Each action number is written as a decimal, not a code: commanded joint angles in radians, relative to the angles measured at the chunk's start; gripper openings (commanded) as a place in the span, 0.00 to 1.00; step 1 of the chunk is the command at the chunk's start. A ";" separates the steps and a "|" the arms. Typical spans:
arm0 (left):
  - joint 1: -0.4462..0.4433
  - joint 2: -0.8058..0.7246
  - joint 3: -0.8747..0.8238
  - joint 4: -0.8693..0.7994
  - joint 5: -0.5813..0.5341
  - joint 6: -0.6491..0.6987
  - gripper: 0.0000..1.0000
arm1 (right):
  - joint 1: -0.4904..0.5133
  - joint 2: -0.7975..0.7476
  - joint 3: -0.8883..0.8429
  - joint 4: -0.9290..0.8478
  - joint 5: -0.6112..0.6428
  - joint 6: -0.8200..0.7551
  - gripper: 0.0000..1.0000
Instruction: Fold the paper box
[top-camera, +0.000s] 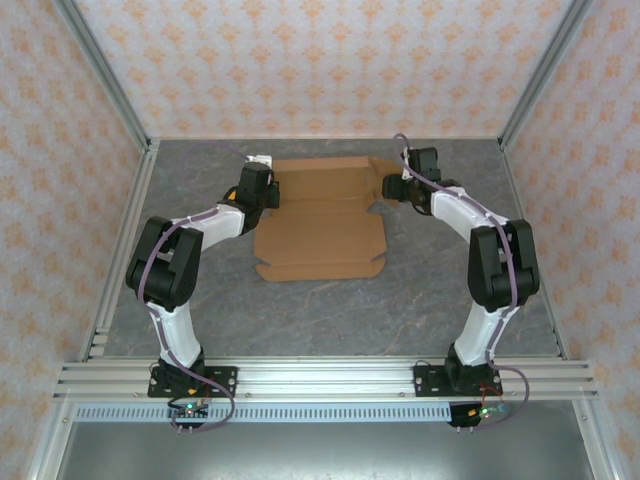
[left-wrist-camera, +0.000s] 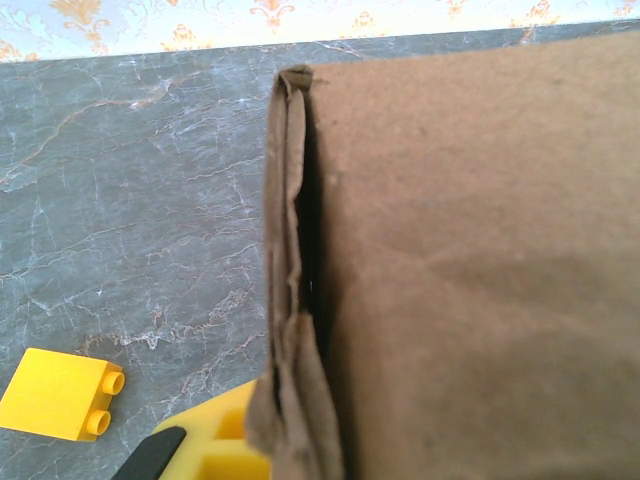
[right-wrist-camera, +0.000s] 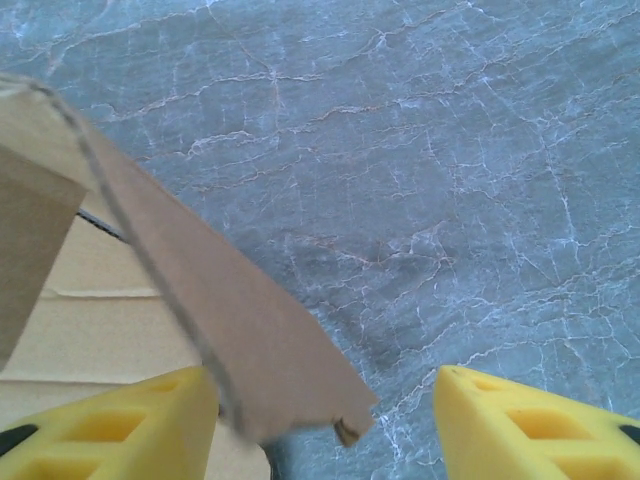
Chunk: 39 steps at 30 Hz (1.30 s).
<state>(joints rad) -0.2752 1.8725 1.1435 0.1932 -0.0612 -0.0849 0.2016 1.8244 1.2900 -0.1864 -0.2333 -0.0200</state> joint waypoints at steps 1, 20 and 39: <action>-0.009 -0.032 0.013 -0.037 -0.009 0.007 0.00 | -0.005 0.018 0.042 -0.001 0.010 -0.066 0.56; -0.009 -0.025 0.009 -0.028 -0.018 0.003 0.00 | 0.023 -0.023 0.089 -0.116 -0.013 -0.031 0.00; -0.044 -0.021 0.001 -0.008 -0.100 -0.006 0.00 | 0.154 -0.042 0.155 -0.301 0.041 0.337 0.00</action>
<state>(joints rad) -0.3061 1.8725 1.1435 0.1894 -0.1238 -0.0860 0.3370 1.8233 1.4567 -0.4828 -0.2016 0.2333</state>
